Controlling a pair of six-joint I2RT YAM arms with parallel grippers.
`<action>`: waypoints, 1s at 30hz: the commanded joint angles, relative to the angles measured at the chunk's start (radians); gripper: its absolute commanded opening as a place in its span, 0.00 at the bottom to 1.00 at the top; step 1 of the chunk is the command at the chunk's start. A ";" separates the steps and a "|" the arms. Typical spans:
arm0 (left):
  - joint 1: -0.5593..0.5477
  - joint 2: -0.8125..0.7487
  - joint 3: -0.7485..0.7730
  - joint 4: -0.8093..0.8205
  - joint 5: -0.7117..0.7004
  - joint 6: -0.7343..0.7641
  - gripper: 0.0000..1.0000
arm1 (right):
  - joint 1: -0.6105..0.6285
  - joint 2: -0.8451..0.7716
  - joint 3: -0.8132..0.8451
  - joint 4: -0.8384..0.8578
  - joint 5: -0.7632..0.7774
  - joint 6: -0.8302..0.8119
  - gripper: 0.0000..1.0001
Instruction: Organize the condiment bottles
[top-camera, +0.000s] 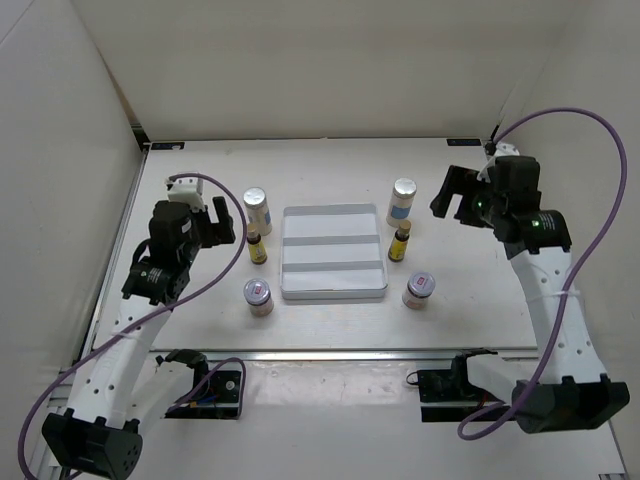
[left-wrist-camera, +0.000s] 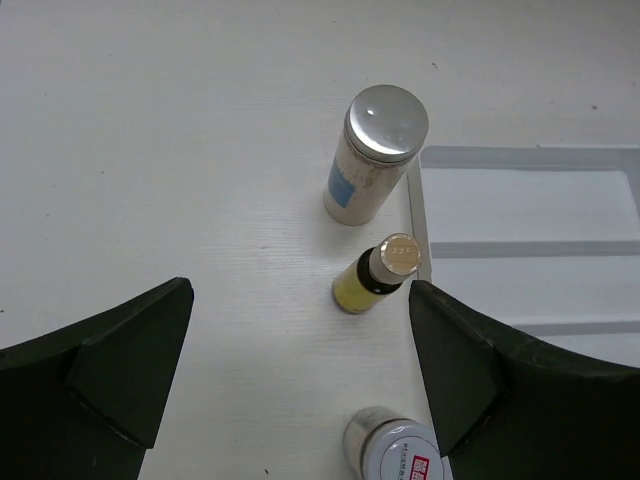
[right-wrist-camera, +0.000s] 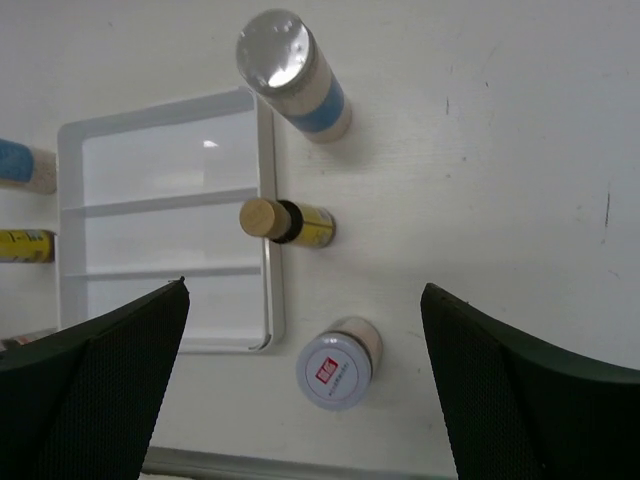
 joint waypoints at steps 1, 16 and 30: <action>-0.022 -0.004 0.022 -0.016 -0.023 -0.011 1.00 | 0.010 -0.062 -0.068 -0.079 0.089 0.013 1.00; -0.051 -0.012 -0.124 0.130 -0.092 -0.112 1.00 | 0.019 -0.214 -0.193 -0.104 0.014 0.013 1.00; -0.051 0.000 -0.084 0.089 0.117 0.000 1.00 | 0.010 -0.210 -0.277 -0.104 -0.066 0.007 1.00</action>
